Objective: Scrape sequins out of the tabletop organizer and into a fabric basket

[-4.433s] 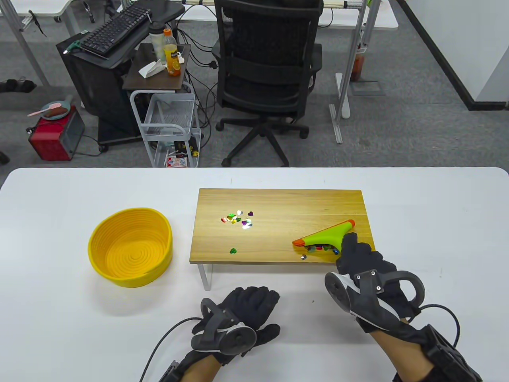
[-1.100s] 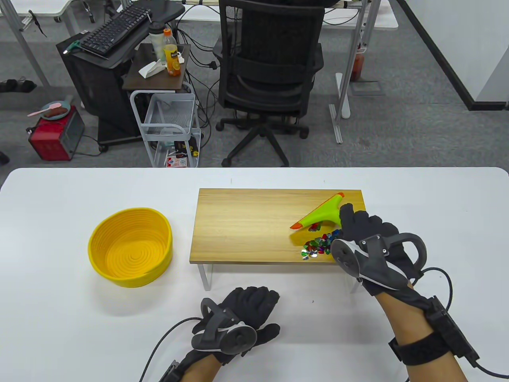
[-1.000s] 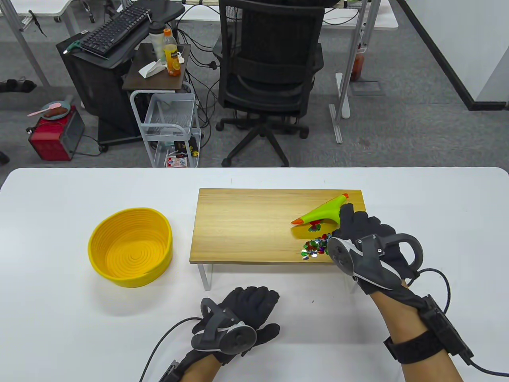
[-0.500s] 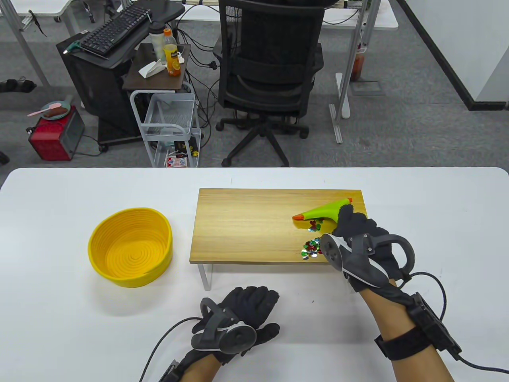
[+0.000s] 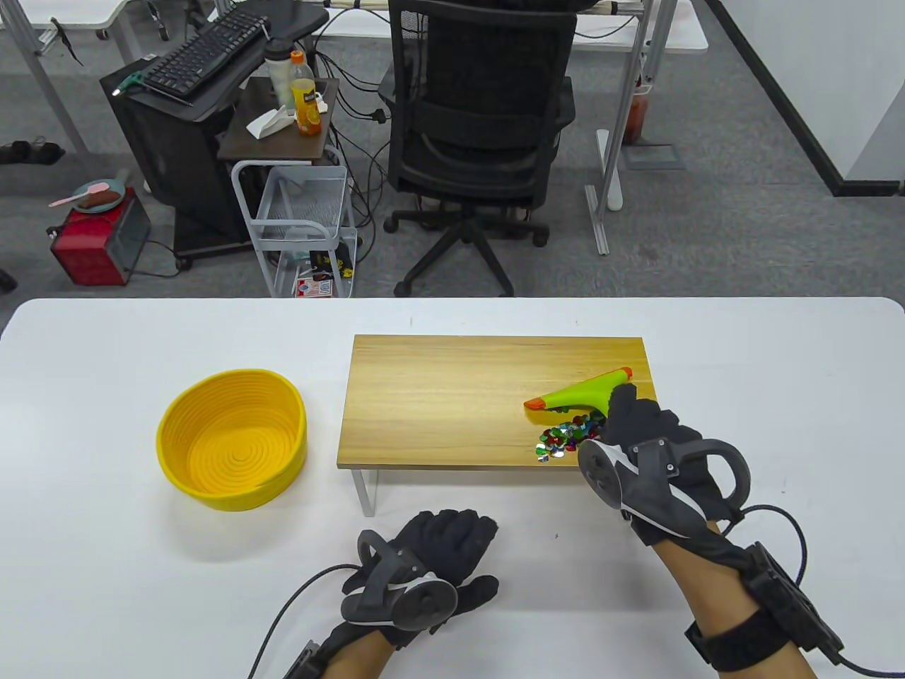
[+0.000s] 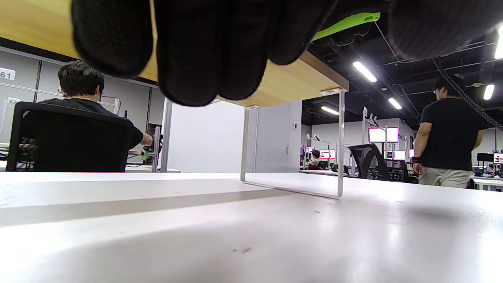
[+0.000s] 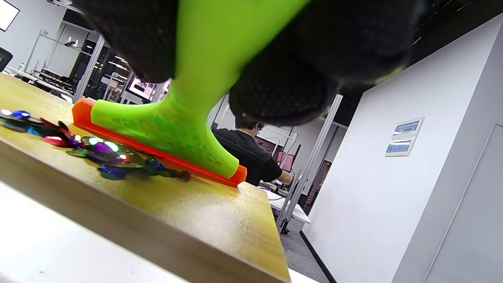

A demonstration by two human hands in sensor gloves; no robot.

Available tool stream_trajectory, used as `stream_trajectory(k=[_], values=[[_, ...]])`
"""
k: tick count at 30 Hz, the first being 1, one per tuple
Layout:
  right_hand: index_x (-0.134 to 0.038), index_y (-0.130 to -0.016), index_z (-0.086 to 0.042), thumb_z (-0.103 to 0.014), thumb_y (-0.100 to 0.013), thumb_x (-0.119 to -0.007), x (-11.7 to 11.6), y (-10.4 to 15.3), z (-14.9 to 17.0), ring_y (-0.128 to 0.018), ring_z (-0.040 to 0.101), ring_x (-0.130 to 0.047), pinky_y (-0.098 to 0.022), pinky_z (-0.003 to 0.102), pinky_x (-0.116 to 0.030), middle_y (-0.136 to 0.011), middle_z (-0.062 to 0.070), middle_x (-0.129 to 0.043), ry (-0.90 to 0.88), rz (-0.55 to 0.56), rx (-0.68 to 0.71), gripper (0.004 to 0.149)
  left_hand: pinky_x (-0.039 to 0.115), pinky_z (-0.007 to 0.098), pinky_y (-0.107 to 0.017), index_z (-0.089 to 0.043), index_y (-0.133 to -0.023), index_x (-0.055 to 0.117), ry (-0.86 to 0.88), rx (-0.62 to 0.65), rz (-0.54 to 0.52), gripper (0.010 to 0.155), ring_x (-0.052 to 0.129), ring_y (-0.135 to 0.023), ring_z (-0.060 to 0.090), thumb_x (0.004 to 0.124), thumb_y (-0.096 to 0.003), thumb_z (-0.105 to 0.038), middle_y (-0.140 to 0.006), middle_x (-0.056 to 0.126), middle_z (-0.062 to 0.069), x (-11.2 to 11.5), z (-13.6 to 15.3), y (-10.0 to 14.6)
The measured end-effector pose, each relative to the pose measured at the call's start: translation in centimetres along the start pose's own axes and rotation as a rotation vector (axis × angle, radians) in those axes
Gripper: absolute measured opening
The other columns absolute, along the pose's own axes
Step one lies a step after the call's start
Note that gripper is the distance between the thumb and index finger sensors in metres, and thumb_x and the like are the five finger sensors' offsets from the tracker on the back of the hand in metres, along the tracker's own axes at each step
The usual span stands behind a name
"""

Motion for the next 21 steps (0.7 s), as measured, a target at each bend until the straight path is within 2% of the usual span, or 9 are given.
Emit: stream_trajectory(k=[16,21], values=[[-0.071,-0.102,-0.006,-0.039,-0.058,-0.080,1.0,2.8,0.3,-0.047,0.034,-0.101,-0.031,0.035,-0.088,-0.085,0.021,-0.092,-0.001,0.000,0.005,0.056,0.079,0.062,-0.053,-0.017,-0.096,0.068,-0.002,0.005,0.003,0.076,0.094,-0.075,0.039,0.073,-0.0406,-0.069,-0.094,0.086,0.015,0.1,-0.2,0.0],[-0.068,-0.104,-0.005,-0.037,-0.059,-0.075,0.9,3.4,0.6,-0.051,0.035,-0.100,-0.033,0.037,-0.087,-0.087,0.021,-0.089,-0.023,0.002,0.001,0.056,0.079,0.062,-0.053,-0.017,-0.096,0.068,-0.003,0.006,0.003,0.076,0.094,-0.075,0.039,0.073,-0.0406,-0.069,-0.094,0.086,0.016,0.1,-0.3,-0.1]])
Point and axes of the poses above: the tracker on the back of each hand, its own z axis roughly to the little-finger side, its own y axis roughly from the fingertips to the wrist, x = y × z, the point moved 5 cm from there along -y, roughly from the wrist to the fingertips
